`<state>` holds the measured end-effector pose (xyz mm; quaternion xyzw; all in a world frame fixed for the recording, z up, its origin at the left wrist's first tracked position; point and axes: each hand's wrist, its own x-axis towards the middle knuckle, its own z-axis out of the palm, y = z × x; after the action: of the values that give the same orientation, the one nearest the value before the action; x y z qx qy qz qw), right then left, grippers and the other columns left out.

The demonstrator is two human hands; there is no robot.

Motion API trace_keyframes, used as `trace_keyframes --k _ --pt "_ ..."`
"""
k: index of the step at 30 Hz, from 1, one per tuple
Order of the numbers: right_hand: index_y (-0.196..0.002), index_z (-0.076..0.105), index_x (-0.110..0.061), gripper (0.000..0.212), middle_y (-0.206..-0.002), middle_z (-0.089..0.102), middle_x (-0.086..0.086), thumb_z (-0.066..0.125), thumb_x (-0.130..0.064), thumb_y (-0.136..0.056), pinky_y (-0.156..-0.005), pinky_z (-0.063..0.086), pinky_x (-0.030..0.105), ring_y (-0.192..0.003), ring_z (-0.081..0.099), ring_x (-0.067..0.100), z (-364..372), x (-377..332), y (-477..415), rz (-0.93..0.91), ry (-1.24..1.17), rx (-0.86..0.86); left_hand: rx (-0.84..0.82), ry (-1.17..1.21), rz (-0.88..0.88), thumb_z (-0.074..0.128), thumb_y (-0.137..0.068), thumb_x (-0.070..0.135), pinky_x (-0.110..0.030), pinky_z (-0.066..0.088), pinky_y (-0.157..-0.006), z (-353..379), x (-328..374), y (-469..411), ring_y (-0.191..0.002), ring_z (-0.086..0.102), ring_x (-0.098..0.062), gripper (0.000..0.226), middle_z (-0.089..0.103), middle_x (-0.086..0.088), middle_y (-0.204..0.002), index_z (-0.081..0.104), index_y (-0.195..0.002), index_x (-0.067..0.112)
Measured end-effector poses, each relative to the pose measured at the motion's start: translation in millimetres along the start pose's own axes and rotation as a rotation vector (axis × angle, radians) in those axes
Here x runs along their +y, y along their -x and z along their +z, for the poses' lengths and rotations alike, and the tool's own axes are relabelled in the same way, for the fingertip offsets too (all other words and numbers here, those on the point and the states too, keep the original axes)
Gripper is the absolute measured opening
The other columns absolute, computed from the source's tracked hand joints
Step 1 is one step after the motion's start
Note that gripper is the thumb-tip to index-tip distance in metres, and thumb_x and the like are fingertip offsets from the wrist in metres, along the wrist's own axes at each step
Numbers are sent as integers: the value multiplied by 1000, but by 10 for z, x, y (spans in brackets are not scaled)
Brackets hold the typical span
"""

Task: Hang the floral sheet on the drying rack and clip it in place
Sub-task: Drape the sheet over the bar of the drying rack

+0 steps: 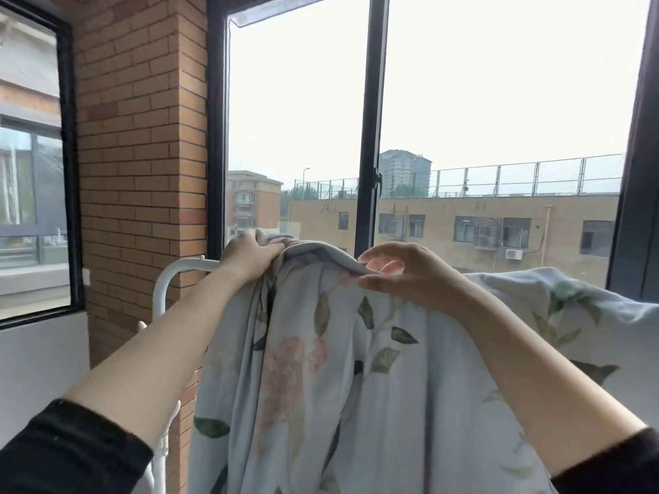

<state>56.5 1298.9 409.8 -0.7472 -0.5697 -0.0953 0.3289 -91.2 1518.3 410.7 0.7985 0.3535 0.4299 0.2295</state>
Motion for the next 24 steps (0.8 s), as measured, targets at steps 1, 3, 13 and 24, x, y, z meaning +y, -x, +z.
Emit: trace_keyframes --k 1,3,13,24 --pt "-107 66 -29 35 -100 65 -12 72 -48 -78 -74 51 25 -89 62 5 24 -16 -15 -25 72 82 37 40 4 63 -87 42 -31 39 -77 3 -35 10 -100 57 -30 40 64 -15 -112 58 -99 4" --pt "-93 65 -28 21 -85 63 -13 70 -45 -81 -62 48 23 -75 59 5 52 -76 -69 -60 225 217 75 85 16 64 -87 40 -32 39 -73 8 -75 25 -93 56 -29 41 66 -15 -105 60 -96 1" --pt "-84 67 -10 30 -79 65 0 58 -38 -89 -63 44 28 -73 57 15 149 -47 -398 179 127 -67 244 199 197 67 -84 28 -32 44 -75 -127 -14 -79 -92 61 -29 25 70 -10 -97 67 -97 6" --pt "-92 76 -30 34 -99 72 -8 60 -59 -84 -93 51 30 -94 65 10 -31 -36 -242 217 -37 -335 -433 -385 -23 50 -85 64 -39 39 -106 91 44 -354 -126 49 -31 76 48 -11 -142 47 -137 8"
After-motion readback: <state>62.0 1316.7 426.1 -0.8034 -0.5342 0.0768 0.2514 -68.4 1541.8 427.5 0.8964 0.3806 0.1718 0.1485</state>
